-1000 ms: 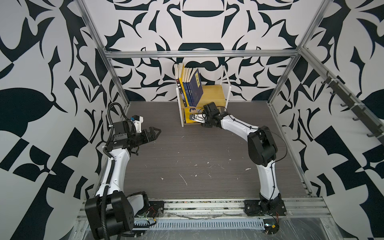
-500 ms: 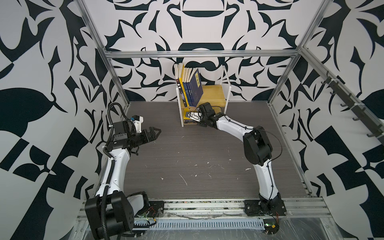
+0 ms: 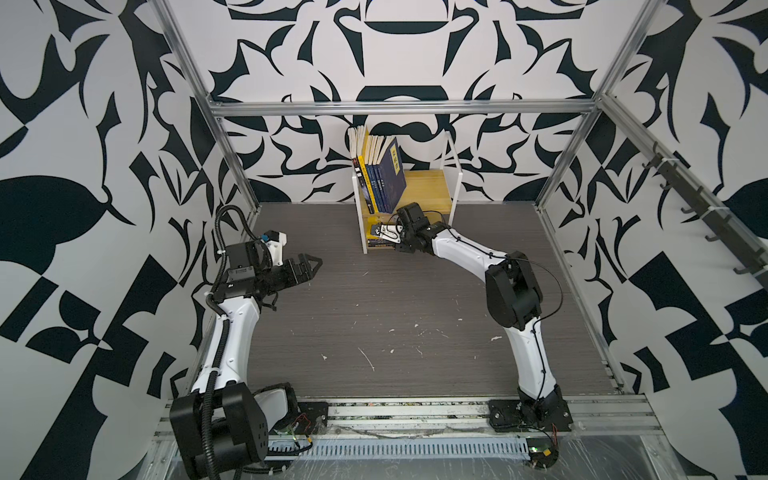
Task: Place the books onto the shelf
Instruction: 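Slide the yellow book into the lower tier beside the dark books, then open the right gripper and draw it back from the shelf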
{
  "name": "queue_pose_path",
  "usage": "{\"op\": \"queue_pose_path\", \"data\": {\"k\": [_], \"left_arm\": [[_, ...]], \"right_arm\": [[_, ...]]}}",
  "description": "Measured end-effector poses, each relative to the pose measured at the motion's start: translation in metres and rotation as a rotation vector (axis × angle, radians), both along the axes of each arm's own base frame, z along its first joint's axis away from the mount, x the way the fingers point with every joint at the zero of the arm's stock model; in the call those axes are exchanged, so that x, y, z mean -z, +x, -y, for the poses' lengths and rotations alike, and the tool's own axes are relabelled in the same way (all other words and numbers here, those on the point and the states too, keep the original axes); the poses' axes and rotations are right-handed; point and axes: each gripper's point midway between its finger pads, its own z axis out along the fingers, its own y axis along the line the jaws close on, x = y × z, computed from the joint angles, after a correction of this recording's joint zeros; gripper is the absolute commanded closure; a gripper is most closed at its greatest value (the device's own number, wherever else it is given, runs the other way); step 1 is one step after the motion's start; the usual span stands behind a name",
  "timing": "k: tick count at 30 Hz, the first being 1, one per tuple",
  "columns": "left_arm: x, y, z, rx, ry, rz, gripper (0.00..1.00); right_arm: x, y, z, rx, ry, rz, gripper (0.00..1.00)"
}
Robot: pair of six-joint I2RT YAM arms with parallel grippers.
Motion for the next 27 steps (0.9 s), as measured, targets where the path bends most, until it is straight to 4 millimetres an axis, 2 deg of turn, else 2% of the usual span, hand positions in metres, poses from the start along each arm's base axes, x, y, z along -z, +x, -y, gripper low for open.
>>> {"op": "queue_pose_path", "data": {"k": [4,11,21,27], "left_arm": [[0.0,0.0,0.0,0.0,0.0,0.001,0.0],[0.001,0.0,0.0,0.0,0.0,0.001,0.0],[0.001,0.0,-0.002,-0.006,0.0,0.002,0.0],[0.001,0.0,-0.002,-0.006,0.0,0.002,0.0]], "right_arm": [[0.0,-0.002,0.015,0.009,-0.019,-0.025,0.59],[-0.013,0.002,0.036,0.036,-0.009,-0.019,0.62],[-0.01,0.003,0.039,0.041,-0.008,-0.022,0.65],[-0.008,0.003,0.042,0.045,-0.013,-0.024,0.7]]}}
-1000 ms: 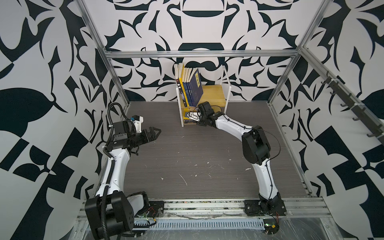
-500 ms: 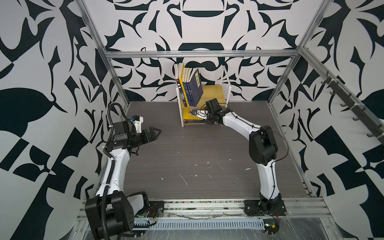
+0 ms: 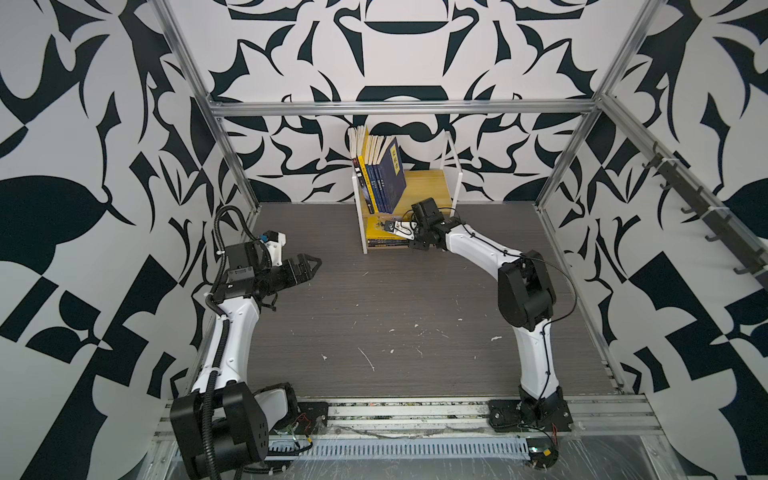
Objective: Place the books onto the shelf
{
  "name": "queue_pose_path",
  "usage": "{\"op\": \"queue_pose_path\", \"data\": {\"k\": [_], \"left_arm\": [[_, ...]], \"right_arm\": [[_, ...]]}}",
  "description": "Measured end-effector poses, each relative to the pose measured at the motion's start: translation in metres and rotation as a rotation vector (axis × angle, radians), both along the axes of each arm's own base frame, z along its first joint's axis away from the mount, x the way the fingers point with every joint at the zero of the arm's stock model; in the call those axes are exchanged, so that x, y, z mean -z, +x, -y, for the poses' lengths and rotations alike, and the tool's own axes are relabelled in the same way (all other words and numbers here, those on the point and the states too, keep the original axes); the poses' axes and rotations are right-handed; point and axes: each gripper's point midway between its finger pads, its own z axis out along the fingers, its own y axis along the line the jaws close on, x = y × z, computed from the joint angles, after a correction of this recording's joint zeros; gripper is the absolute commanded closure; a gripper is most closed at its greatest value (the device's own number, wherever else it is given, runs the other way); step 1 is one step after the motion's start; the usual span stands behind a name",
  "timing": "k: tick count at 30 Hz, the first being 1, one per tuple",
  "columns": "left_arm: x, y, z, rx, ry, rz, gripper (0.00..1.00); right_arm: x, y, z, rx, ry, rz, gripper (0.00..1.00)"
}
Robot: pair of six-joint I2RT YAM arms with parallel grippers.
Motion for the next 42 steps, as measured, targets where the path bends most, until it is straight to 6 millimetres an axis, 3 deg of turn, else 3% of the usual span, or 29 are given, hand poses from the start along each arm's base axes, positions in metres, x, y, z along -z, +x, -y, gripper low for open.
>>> {"op": "queue_pose_path", "data": {"k": [14,21,24,27,29,32,33,36,42], "left_arm": [[0.0,0.0,-0.002,-0.007,0.0,0.0,0.0],[0.001,0.001,-0.005,-0.014,0.01,0.0,0.0],[-0.001,0.002,-0.009,-0.018,0.054,0.011,0.0],[-0.012,0.009,-0.014,-0.017,0.13,0.057,0.0],[-0.021,0.016,-0.02,-0.018,0.19,0.106,0.0],[-0.023,0.025,-0.028,-0.026,0.265,0.159,0.0],[-0.021,0.028,-0.03,-0.03,0.287,0.176,0.0],[-0.003,0.037,-0.038,-0.043,0.345,0.213,0.0],[0.062,0.036,-0.047,-0.065,0.417,0.226,0.0]], "right_arm": [[0.004,0.002,0.004,0.002,-0.007,0.005,0.77],[0.01,-0.011,0.011,0.001,-0.01,-0.021,0.66],[-0.009,-0.025,0.014,0.001,0.027,-0.023,0.63],[-0.043,-0.042,0.019,0.007,0.091,0.006,0.59],[-0.065,-0.059,0.025,0.019,0.144,0.032,0.54],[-0.081,-0.087,0.038,0.046,0.215,0.058,0.4],[-0.082,-0.094,0.042,0.059,0.235,0.062,0.33],[-0.073,-0.117,0.057,0.12,0.298,0.058,0.01],[-0.029,-0.153,0.099,0.33,0.382,0.068,0.0]]}}
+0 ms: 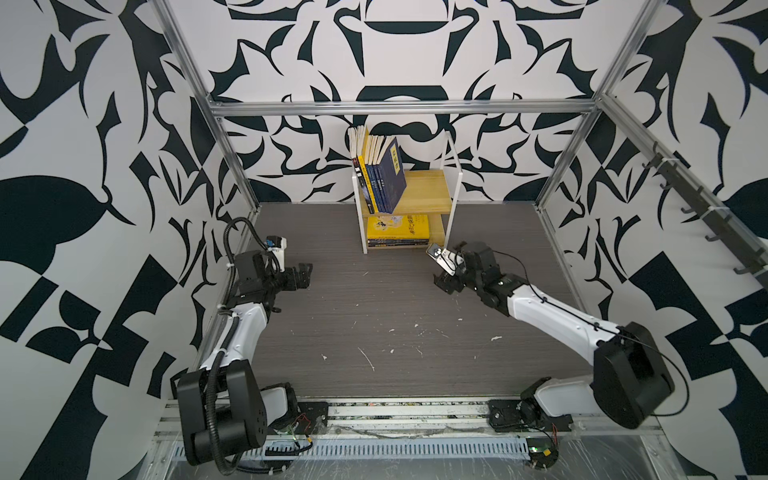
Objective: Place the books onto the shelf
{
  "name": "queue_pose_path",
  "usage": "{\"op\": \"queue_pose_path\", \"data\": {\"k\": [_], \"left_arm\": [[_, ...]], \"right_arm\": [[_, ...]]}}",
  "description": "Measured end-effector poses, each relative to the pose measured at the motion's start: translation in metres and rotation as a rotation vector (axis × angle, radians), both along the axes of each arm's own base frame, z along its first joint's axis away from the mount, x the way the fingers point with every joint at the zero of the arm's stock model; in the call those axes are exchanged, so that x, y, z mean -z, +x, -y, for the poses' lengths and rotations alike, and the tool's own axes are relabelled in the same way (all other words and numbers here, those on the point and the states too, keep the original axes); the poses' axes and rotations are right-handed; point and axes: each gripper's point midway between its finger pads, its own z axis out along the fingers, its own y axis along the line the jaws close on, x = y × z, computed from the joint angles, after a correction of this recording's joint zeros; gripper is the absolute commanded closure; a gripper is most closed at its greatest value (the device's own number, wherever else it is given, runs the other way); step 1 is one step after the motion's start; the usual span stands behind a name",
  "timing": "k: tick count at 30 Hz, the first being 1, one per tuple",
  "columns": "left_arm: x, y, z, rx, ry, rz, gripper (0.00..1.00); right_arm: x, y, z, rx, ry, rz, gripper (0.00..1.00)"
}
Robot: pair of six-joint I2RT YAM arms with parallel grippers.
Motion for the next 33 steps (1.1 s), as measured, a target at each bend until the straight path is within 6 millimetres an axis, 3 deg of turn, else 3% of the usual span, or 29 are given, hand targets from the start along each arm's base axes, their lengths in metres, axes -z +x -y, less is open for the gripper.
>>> {"op": "queue_pose_path", "data": {"k": [5,11,17,22,28,33], "left_arm": [[0.021,0.002,-0.003,-0.011,0.033,0.081,0.0],[0.005,0.016,-0.012,-0.059,0.052,0.202,0.0],[0.011,0.014,-0.012,-0.074,0.029,0.185,0.0],[0.041,0.005,-0.012,-0.086,0.015,0.143,0.0],[0.042,0.007,-0.008,-0.093,-0.007,0.233,0.0],[0.081,0.001,-0.003,-0.109,-0.017,0.162,0.0]], "right_arm": [[0.011,-0.017,0.038,0.199,0.094,0.089,0.0],[0.018,-0.015,0.094,0.471,0.227,0.198,0.0],[0.048,-0.021,0.161,0.745,0.304,0.234,0.01],[0.065,-0.017,0.175,0.803,0.318,0.246,0.01],[0.084,-0.006,0.19,0.847,0.374,0.249,0.0],[0.093,-0.004,0.195,0.865,0.397,0.231,0.0]]}}
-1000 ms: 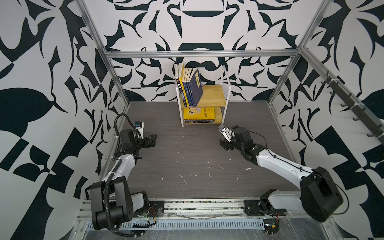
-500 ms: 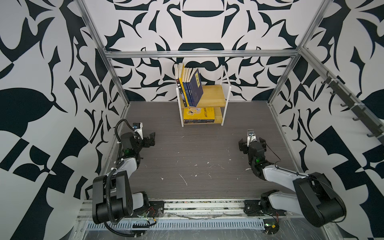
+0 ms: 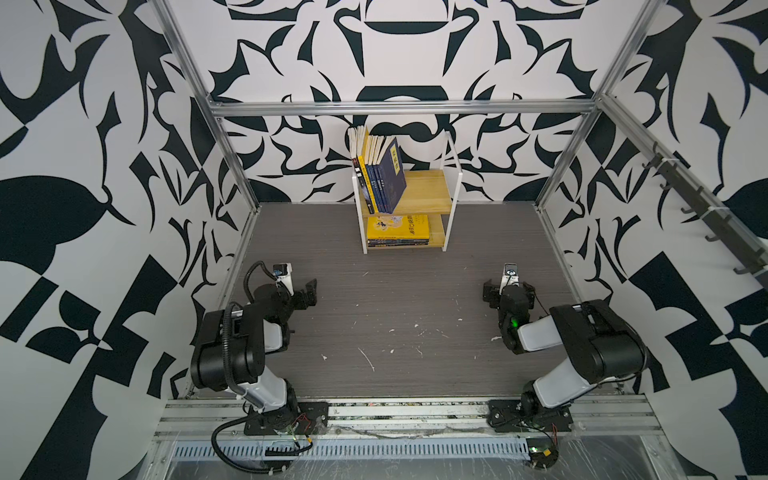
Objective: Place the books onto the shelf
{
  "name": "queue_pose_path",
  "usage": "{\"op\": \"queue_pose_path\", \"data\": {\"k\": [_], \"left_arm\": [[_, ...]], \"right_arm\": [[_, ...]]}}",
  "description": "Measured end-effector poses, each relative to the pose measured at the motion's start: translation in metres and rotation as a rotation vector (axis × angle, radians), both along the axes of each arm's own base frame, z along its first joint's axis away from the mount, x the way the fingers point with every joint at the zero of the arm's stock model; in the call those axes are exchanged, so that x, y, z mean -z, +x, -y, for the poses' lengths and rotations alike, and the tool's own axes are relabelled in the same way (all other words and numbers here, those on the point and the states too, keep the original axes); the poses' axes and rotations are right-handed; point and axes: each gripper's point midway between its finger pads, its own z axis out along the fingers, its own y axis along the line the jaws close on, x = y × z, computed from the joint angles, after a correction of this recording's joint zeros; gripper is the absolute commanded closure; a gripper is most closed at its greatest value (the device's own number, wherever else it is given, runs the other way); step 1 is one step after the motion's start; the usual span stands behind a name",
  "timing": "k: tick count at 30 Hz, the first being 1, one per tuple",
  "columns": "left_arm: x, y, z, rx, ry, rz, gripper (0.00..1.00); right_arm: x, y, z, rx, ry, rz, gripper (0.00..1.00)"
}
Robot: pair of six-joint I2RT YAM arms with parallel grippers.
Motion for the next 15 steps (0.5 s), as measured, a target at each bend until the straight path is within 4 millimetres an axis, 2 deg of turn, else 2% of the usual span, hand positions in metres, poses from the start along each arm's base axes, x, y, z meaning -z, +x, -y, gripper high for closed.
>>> {"op": "queue_pose_path", "data": {"k": [5,7,15], "left_arm": [[-0.028,0.026,-0.002,-0.041,0.043,0.063,0.0],[-0.033,0.031,-0.005,-0.057,0.051,0.077,0.0],[-0.025,0.028,-0.011,-0.088,0.058,0.04,0.0]], "right_arm": [[-0.011,0.014,0.0,0.009,0.026,0.026,0.0],[-0.011,0.014,0.0,0.008,0.031,0.029,0.0],[-0.009,0.013,0.0,0.007,0.032,0.018,0.0]]}}
